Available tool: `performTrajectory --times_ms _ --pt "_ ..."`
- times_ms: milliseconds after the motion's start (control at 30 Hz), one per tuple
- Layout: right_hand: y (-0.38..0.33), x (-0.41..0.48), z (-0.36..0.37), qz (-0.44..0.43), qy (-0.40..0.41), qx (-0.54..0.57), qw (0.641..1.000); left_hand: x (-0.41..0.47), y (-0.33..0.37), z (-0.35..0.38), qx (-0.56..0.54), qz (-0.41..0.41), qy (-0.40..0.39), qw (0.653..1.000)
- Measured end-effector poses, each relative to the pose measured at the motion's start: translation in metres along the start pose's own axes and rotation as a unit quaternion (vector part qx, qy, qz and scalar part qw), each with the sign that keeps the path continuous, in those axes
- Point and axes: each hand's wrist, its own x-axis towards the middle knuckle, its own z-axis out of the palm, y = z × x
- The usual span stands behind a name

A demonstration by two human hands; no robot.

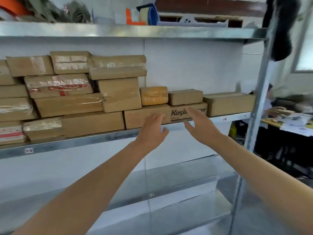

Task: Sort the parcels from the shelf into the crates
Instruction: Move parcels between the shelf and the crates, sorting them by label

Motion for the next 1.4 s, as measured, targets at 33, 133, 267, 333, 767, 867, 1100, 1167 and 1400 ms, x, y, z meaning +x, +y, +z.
performTrajectory --times_ms 33,133,267,333,767,867,1100,1167,1400 --pt "0.014 -0.003 -0.01 0.011 0.006 -0.011 1.0 0.011 0.01 0.011 -0.009 0.013 -0.003 1.0" --pt "0.05 -0.009 -0.038 0.05 0.022 -0.05 0.997 0.042 0.04 0.042 -0.032 0.054 -0.011 0.998" --pt "0.087 -0.005 -0.065 0.081 0.047 -0.08 0.992 0.076 0.07 0.076 -0.06 0.088 -0.032 0.994" --pt "0.103 0.002 -0.074 0.087 0.045 -0.096 0.991 0.094 0.081 0.089 -0.067 0.1 -0.035 0.992" --pt "0.216 0.102 -0.104 0.123 0.014 -0.151 0.981 0.227 0.105 0.158 -0.095 0.061 -0.062 0.992" --pt "0.246 0.118 -0.107 0.147 0.014 -0.147 0.978 0.251 0.115 0.171 -0.075 0.074 -0.071 0.992" --pt "0.315 0.156 -0.114 0.173 -0.006 -0.115 0.978 0.287 0.12 0.204 -0.009 -0.001 -0.101 0.995" --pt "0.331 0.172 -0.113 0.185 -0.017 -0.1 0.978 0.294 0.12 0.213 -0.017 -0.047 -0.092 0.995" --pt "0.374 0.214 -0.11 0.238 -0.105 -0.057 0.964 0.315 0.131 0.223 -0.055 -0.126 -0.054 0.989"
